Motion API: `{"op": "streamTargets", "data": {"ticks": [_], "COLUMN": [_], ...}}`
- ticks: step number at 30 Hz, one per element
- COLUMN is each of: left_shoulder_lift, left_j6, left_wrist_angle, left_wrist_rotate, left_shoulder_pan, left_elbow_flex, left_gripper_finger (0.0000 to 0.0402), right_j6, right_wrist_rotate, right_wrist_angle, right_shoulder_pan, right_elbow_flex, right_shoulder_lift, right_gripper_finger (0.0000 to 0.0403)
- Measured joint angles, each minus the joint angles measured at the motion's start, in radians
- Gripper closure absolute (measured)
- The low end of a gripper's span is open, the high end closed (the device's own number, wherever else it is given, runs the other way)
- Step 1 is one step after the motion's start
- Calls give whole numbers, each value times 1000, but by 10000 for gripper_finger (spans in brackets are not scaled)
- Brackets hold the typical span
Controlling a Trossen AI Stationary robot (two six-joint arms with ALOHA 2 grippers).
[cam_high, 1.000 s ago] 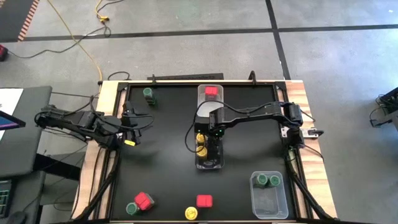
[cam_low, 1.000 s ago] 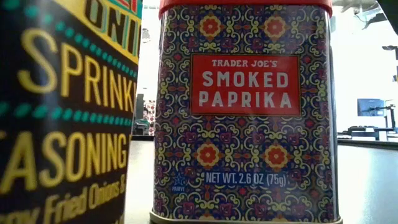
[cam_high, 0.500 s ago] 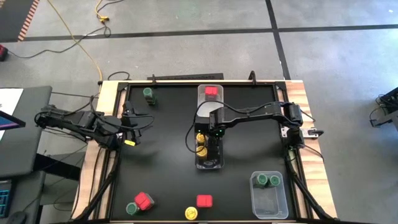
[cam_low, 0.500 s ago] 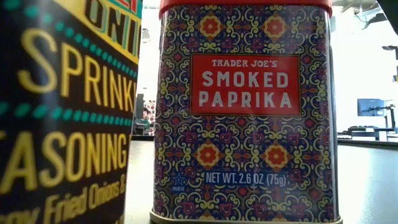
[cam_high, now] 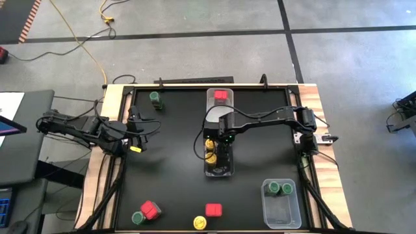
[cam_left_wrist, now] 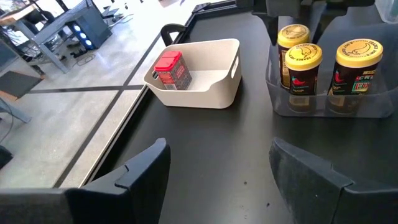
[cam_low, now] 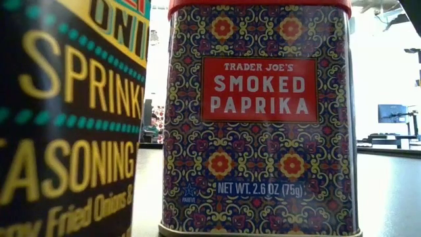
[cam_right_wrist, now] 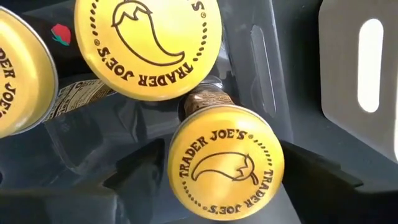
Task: Sort spices by type
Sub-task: Put the top yellow seasoning bottle into the black bin, then put the yellow seasoning bottle into the black bin
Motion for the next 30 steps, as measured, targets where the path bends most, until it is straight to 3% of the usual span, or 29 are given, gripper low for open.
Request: {"op": "streamTargets", "data": {"ticks": [10, 19, 23, 30], "left_shoulder_lift": [0, 0, 0, 0], "left_j6": [0, 0, 0, 0], "left_wrist_angle": [0, 0, 0, 0], "left_wrist_rotate": [0, 0, 0, 0], "left_shoulder_pan": [0, 0, 0, 0], "left_elbow_flex": [0, 0, 0, 0], "left_gripper_finger": [141, 141, 141, 140], "right_j6": [0, 0, 36, 293], "right_wrist_rotate": [0, 3, 84, 343], "right_wrist_angle": [-29, -70, -98, -113], "right_shoulder_pan": [0, -10, -12, 24], "right_elbow_flex": [0, 0, 0, -80], "right_shoulder_lift": [-32, -167, -239, -373], "right_gripper_finger": [43, 41, 41, 41]}}
